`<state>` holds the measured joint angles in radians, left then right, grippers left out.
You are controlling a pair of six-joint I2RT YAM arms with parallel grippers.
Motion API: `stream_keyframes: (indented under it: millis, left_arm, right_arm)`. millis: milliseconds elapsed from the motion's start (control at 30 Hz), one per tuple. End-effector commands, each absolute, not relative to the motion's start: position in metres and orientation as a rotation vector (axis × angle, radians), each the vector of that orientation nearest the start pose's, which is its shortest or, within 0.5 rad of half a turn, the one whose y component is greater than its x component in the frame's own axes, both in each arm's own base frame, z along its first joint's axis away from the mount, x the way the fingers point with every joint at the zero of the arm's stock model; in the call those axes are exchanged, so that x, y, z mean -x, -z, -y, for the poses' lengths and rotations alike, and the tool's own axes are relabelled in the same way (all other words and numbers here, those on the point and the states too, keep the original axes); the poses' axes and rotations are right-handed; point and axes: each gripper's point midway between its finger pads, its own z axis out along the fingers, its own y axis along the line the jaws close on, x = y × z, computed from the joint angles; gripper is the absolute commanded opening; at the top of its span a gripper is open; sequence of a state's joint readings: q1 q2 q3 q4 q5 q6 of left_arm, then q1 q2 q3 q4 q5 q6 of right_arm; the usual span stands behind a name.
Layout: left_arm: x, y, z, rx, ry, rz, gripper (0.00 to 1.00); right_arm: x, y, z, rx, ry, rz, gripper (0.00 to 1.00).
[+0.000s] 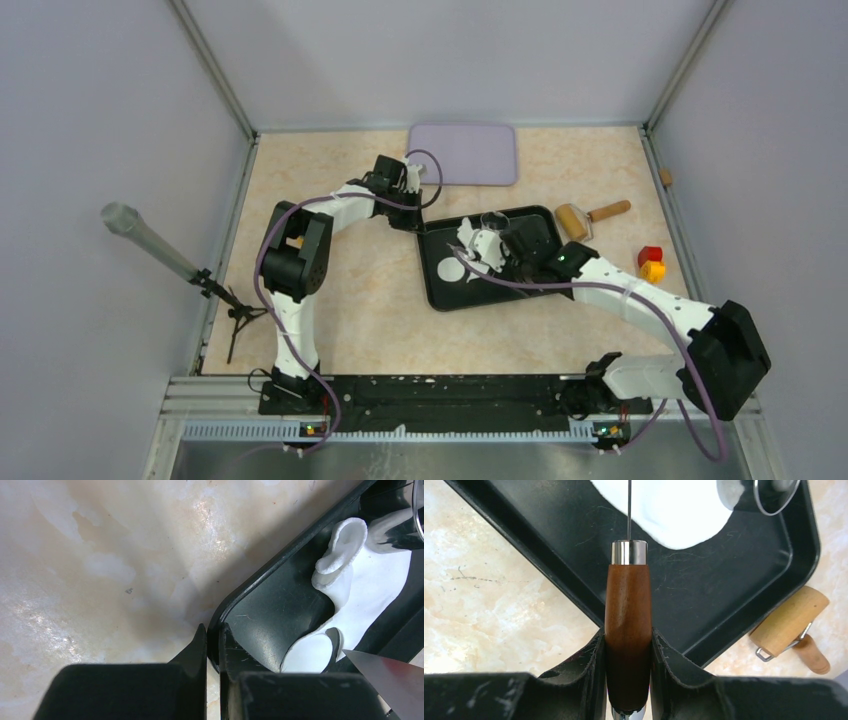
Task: Roll out the dumpling wrappers from the dough
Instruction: Remove the dumpling wrapper from the work surface.
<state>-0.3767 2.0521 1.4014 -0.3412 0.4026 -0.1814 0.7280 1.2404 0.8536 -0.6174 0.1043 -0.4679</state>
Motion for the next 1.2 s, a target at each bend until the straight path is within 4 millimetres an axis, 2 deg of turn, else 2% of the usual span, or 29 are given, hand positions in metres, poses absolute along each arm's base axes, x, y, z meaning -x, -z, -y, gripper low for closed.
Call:
stream_keyframes:
  millis: [0,333,833,1167]
  left_arm:
    - [-0.388,-0.011,0.225,-0.411,0.620,-2.673,0.00]
    - [-0.387,-0.011,0.225,-0.416,0.616,-2.672,0.00]
    - [-0.387,-0.011,0.225,-0.417,0.617,-2.670,0.00]
    - [-0.387,-0.013,0.225,-0.420,0.618,-2.666,0.00]
  right_arm:
    - [-0.236,-0.093,-0.163,1.371,0.012,-2.175,0.00]
    - [-0.232,-0.082,-0.159,1.385,0.027,-2.220,0.00]
    - [-0.237,-0.066,-0.157,1.404,0.068,-2.245,0.00]
    - [-0.248,-0.067,-0.159,1.389,0.111,-2.229,0.00]
